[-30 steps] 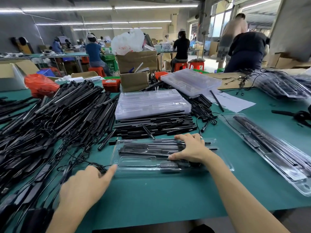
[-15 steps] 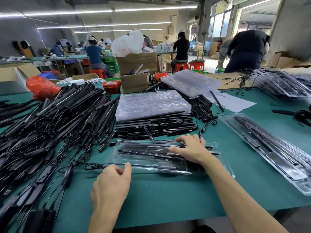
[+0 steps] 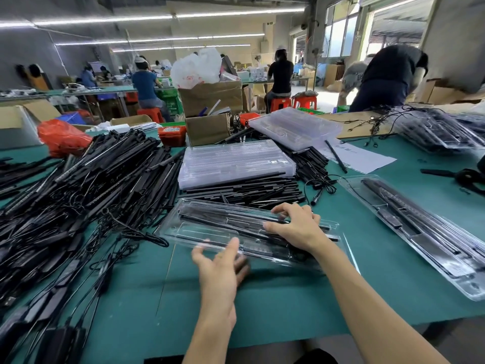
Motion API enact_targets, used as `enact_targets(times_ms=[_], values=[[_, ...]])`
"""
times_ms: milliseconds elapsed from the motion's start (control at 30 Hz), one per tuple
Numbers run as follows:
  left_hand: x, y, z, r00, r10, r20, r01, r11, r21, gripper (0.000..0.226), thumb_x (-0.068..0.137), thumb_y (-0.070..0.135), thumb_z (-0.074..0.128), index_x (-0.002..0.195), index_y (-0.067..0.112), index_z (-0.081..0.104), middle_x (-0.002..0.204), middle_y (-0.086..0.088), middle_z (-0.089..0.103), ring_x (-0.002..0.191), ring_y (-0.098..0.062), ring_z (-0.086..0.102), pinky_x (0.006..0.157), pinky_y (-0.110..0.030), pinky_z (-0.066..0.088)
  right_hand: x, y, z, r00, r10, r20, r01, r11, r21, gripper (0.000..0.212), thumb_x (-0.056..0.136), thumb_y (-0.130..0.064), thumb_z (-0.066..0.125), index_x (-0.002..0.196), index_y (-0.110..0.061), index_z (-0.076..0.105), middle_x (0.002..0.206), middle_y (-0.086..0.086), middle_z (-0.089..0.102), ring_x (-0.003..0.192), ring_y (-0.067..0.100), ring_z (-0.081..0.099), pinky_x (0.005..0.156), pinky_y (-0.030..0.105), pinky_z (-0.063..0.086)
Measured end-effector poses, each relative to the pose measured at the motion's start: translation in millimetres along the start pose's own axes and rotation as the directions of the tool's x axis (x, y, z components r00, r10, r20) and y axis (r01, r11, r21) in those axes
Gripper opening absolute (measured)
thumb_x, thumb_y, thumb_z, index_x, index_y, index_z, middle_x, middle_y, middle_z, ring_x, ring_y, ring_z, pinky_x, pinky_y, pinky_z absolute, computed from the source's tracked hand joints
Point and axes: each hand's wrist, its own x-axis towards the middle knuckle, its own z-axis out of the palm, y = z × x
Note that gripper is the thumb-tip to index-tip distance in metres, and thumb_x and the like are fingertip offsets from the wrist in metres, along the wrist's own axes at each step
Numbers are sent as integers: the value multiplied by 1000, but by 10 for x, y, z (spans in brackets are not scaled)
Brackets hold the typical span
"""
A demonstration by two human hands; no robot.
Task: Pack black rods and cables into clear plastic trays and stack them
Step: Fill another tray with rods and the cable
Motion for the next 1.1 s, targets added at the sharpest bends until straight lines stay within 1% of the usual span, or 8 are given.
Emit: enact_targets(times_ms=[100, 300, 500, 633, 733, 867, 1033, 1100], values=[[33, -18, 73, 997, -55, 55, 57, 998, -38, 66, 98, 9, 60, 138, 39, 18, 109, -14, 65, 77, -29, 74, 63, -38, 62, -26, -26, 26, 1000, 11, -28, -11, 1000, -3, 42, 80, -56, 70, 116, -37, 59, 96, -18, 51, 107, 12, 32, 90, 33, 18], [170, 55, 13, 995, -11, 102, 6, 999, 47, 38, 101, 2, 48, 118, 32, 33, 94, -10, 78, 74, -24, 76, 56, -33, 59, -59, -76, -52, 998, 57, 21, -56, 998, -41, 43, 81, -61, 67, 116, -36, 62, 94, -16, 53, 112, 14, 40, 95, 37, 29], [332, 177, -147, 994, -10, 112, 0, 996, 87, 70, 97, 0, 55, 150, 35, 24, 107, -15, 72, 64, -25, 72, 55, -35, 57, -49, -93, -220, 992, 90, 91, -101, 986, 131, 43, 84, -62, 66, 88, -19, 67, 82, -4, 69, 86, 18, 66, 89, 44, 54], [293, 148, -63, 992, 26, 124, -41, 992, 121, 35, 101, 19, 57, 134, 12, 47, 100, -8, 77, 81, -24, 74, 63, -35, 59, -46, -108, -178, 989, 131, 69, -141, 978, 156, 54, 82, -56, 72, 86, -2, 71, 77, 10, 72, 80, 27, 69, 86, 45, 54], [194, 13, 9, 989, -6, 150, -25, 978, 206, 37, 96, 31, 66, 129, 20, 51, 114, -7, 73, 99, -25, 72, 79, -43, 62, -57, -90, -87, 984, 171, 39, -176, 966, 192, 56, 81, -52, 75, 82, 3, 69, 60, 1, 59, 63, 20, 58, 83, 45, 55], [134, -41, 23, 970, -36, 241, -32, 962, 270, 29, 98, 17, 62, 120, 23, 44, 104, -6, 76, 86, -29, 76, 60, -38, 61, -65, -58, -31, 983, 183, 29, -184, 949, 256, 52, 83, -50, 76, 79, 2, 69, 61, 1, 57, 61, 16, 54, 74, 38, 53], [166, 140, -5, 966, 97, 239, -181, 916, 359, 23, 98, 12, 62, 114, 23, 51, 100, -7, 75, 93, -29, 73, 75, -49, 61, -44, 44, -247, 927, 118, 357, -270, 868, 416, 55, 81, -65, 68, 98, -14, 76, 88, 1, 66, 65, 11, 53, 59, 23, 43], [159, 252, -18, 967, 96, 236, -180, 913, 367, 31, 97, 15, 64, 123, 23, 51, 113, -12, 71, 103, -35, 70, 83, -54, 59, -37, 160, -335, 862, 36, 506, -357, 751, 556, 58, 85, -69, 58, 107, -19, 77, 111, 6, 70, 82, 15, 61, 70, 26, 50]])
